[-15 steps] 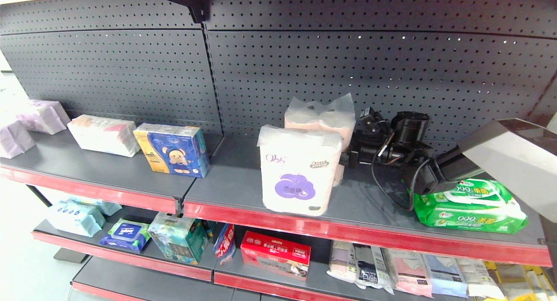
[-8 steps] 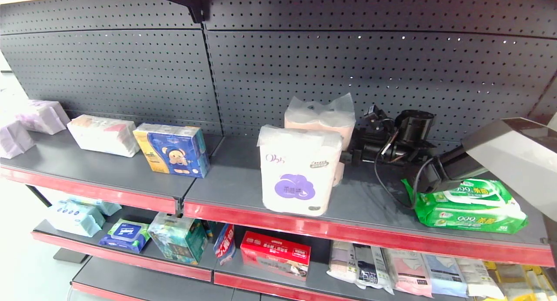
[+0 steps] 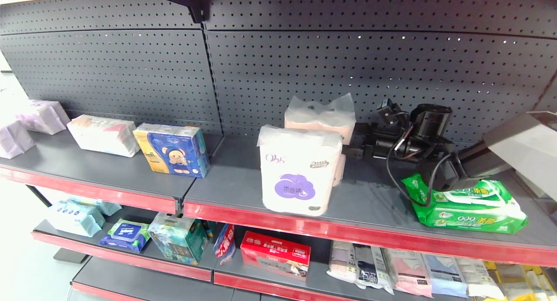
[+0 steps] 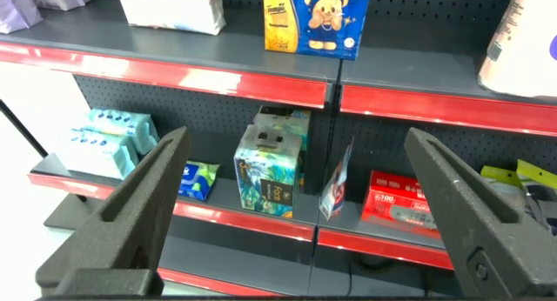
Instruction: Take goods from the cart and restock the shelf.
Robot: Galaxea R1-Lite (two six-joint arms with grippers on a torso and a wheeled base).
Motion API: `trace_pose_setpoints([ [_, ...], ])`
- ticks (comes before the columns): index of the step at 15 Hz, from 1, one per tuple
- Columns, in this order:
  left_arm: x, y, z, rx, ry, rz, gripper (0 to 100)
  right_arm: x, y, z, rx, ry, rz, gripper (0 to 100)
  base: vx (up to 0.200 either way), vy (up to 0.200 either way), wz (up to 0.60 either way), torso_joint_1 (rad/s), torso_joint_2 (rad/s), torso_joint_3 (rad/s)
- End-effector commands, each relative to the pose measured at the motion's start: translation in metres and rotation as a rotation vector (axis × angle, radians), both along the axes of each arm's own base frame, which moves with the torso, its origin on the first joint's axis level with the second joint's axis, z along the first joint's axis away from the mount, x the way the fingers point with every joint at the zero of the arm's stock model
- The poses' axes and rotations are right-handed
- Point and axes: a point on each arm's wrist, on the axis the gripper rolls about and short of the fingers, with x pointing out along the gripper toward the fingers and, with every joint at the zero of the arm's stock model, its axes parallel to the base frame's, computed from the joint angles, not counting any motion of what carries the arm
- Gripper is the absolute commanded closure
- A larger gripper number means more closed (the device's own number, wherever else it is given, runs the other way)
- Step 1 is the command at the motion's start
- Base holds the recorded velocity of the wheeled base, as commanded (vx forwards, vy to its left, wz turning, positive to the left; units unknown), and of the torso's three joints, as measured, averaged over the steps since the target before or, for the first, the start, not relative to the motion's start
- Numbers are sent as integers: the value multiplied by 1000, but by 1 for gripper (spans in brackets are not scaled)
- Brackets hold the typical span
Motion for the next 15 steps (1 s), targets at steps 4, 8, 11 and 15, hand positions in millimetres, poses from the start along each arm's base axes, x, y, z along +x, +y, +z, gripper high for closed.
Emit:
trace_pose_setpoints([
  [4,0,0,0,0,0,1,0,-12,-12,20,5,-27,-24,0,0,0,0,0,0,0],
  [8,0,0,0,0,0,1,0,-23,-26,23,2,-13,-54,0,0,0,0,0,0,0],
  [11,0,0,0,0,2,1,0,-28,-34,26,2,-12,-74,0,0,0,0,0,0,0],
  [15,0,0,0,0,0,1,0,-31,-44,28,2,-10,-96,0,0,0,0,0,0,0],
])
